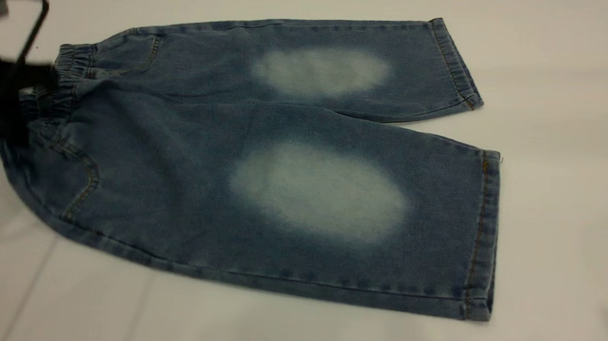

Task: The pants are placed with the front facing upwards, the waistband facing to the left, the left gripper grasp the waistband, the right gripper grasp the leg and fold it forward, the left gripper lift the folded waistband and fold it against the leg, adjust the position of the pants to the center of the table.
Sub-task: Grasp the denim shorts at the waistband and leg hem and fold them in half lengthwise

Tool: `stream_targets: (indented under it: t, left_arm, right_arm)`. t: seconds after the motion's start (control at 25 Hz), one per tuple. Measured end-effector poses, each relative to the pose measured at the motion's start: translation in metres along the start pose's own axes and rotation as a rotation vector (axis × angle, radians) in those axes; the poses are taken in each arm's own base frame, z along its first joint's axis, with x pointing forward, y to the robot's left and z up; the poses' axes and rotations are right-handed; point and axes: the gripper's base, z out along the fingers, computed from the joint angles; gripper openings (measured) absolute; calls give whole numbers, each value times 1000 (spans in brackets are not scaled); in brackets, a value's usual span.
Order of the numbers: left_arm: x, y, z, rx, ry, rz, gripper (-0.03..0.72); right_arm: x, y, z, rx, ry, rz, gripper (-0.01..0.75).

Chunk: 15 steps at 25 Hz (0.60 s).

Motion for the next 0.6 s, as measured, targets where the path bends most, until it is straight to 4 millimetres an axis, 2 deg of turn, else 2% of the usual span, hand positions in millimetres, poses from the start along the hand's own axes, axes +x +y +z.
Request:
stream_targets:
  t: [0.16,0.28,0.44,0.6]
  left_arm:
    - [-7,-5,-30,8,-37,50,59]
    - [-7,-5,-41,3,-31,66,59]
    - [-6,-5,-45,-2,-12,75,59]
    - [-5,-5,-45,-4,-5,78,59]
  right_arm:
    - [-7,-11,27,-26,105,16,496]
    - [-9,-19,46,-39,182,51,496]
    - [-9,-21,67,-66,268,49,496]
    - [-6,-7,92,-113,347,-21,484]
